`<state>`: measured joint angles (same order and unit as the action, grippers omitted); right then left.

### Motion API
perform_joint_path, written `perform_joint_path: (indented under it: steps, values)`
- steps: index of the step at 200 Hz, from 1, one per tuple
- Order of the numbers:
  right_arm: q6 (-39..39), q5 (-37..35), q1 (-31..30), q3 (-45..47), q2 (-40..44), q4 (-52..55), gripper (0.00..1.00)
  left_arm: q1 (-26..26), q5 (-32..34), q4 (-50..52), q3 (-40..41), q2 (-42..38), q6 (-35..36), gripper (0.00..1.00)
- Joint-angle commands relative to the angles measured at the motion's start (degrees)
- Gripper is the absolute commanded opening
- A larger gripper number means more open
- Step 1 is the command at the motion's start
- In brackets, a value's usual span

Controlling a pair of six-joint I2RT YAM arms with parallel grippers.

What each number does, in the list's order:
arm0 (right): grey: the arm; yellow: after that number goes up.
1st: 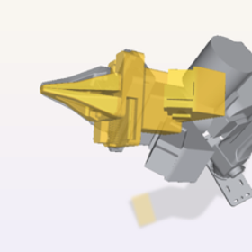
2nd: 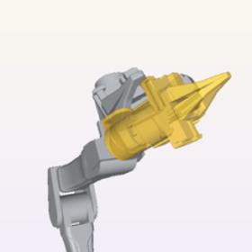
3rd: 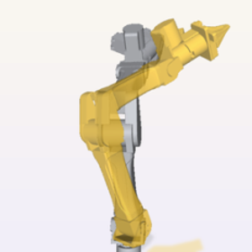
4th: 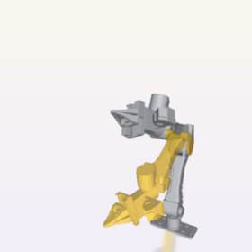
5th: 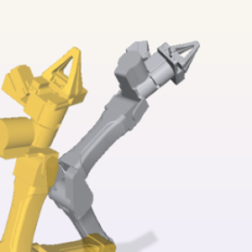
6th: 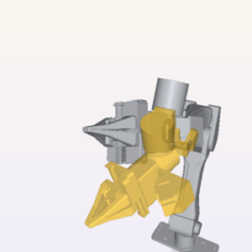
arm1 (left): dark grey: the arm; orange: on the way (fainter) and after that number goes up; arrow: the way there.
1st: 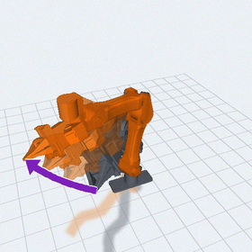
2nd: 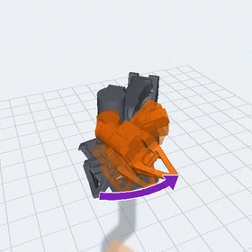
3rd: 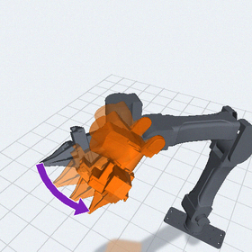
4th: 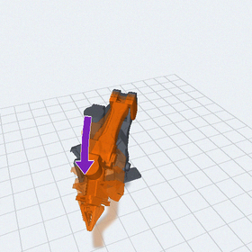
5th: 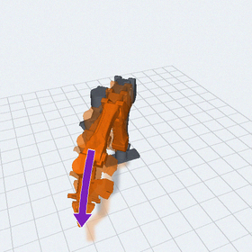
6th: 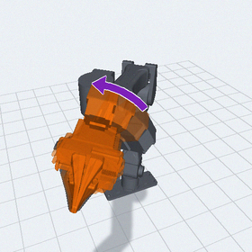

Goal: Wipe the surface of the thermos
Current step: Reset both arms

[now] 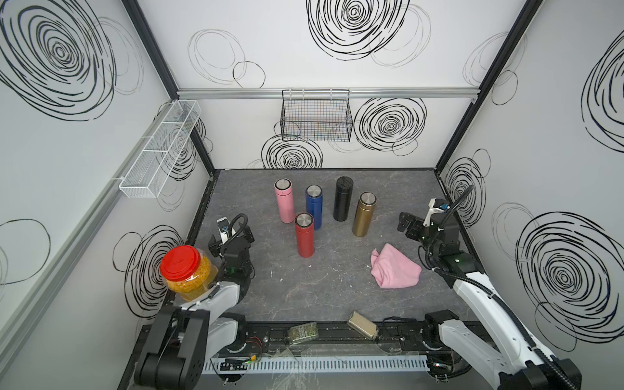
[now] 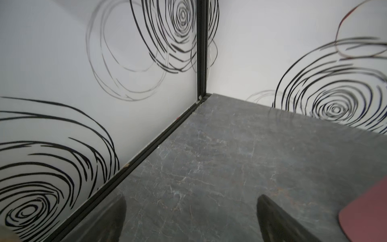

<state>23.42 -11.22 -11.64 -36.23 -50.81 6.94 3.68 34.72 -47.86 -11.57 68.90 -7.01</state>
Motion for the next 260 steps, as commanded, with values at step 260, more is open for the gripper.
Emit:
perform_joint_path:
  steps: [260]
  values:
    - [-17.5,0.5,12.1,17.6,-33.0,-58.9,1.00,0.4,-21.2,-21.4,-1.7,15.0,6.5,0.99]
